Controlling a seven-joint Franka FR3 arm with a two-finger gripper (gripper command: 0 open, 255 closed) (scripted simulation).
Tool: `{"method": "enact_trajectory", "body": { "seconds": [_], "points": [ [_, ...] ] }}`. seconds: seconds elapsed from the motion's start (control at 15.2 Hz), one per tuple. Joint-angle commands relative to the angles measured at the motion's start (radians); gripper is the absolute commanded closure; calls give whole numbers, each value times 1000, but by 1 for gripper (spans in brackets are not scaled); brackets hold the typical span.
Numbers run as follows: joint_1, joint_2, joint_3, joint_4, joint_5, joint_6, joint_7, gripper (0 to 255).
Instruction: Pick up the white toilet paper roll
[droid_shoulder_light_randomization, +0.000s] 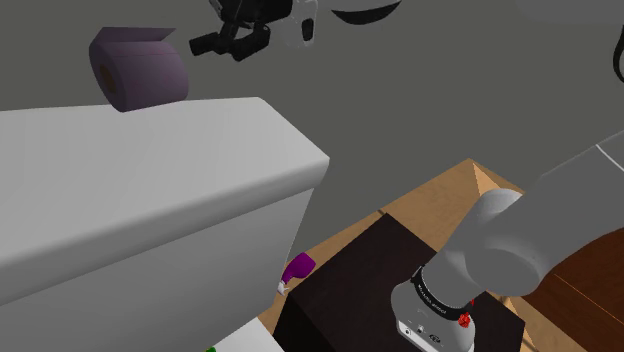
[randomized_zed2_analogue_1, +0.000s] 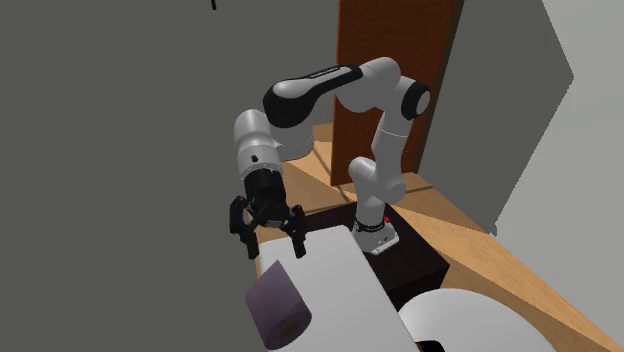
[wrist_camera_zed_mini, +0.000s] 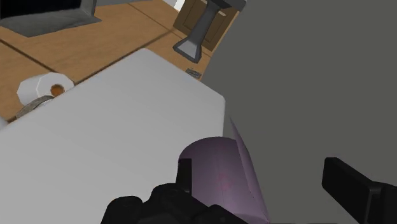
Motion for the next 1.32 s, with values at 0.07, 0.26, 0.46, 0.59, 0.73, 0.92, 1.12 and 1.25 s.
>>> {"method": "enact_trajectory", "body": {
  "seconds": [0.07,0.26,0.46,0.59,0.73,0.92,1.12,1.25],
  "points": [
    [4,26,7,-25,19,25,-33,0],
    [5,30,9,-39,28,30,-51,0],
    [8,36,14,-37,32,38,-54,255],
    [8,37,14,-38,33,39,-56,255],
    [7,50,15,-17,26,39,-47,255],
    [4,30,9,-39,28,30,-51,255],
    [1,23,8,-13,11,19,-16,255],
    [0,20,8,6,0,12,8,255]
  ]
}}
